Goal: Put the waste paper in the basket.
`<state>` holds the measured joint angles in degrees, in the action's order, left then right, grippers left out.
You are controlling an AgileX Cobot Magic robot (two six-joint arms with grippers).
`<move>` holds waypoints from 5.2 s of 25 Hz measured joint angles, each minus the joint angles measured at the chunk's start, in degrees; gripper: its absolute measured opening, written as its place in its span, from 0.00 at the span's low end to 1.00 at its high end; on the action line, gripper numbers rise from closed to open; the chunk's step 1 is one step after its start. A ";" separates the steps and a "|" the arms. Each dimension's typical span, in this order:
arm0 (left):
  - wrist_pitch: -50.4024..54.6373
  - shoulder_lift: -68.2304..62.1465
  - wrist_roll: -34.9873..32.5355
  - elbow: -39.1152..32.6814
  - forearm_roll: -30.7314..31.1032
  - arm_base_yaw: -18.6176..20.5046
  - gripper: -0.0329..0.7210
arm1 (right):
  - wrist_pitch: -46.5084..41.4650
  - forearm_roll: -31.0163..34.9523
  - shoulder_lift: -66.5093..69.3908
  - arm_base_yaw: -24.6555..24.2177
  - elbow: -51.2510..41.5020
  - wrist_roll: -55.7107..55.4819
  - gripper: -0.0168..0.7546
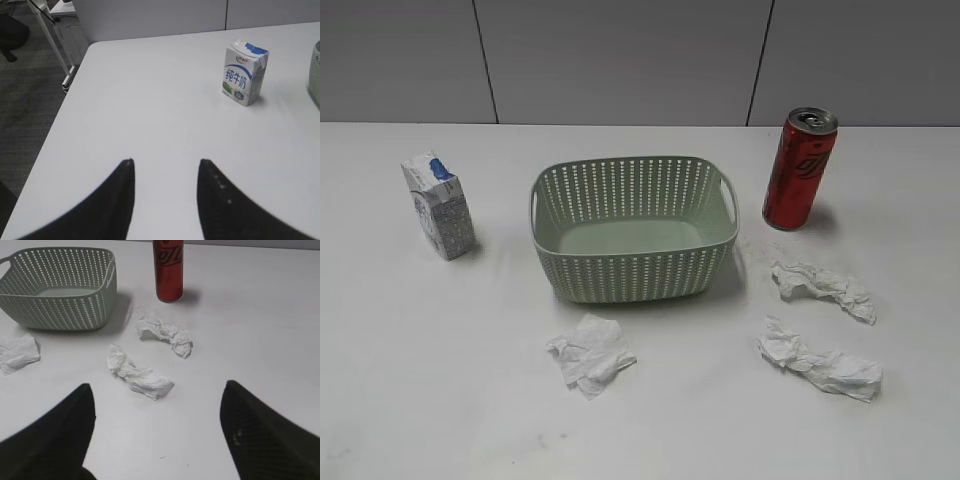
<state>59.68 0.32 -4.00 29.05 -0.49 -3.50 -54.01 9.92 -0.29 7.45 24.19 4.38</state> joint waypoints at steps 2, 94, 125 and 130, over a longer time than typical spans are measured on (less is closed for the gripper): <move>0.00 0.00 0.00 0.00 0.00 0.00 0.44 | 0.00 0.00 0.00 0.00 0.00 0.00 0.78; 0.00 0.00 -0.03 0.00 -0.14 0.00 0.82 | 34.54 7.93 109.34 27.67 54.80 14.78 0.04; 0.00 0.00 -0.02 0.00 -0.13 0.00 0.82 | 8.74 -1.30 91.78 6.51 39.72 7.25 0.74; 0.00 0.00 -0.02 0.00 -0.13 0.00 0.82 | 26.38 -0.95 92.87 4.75 27.26 7.25 0.74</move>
<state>59.68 0.32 -4.02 29.05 -0.62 -3.50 -27.63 8.97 92.59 12.19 51.45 11.63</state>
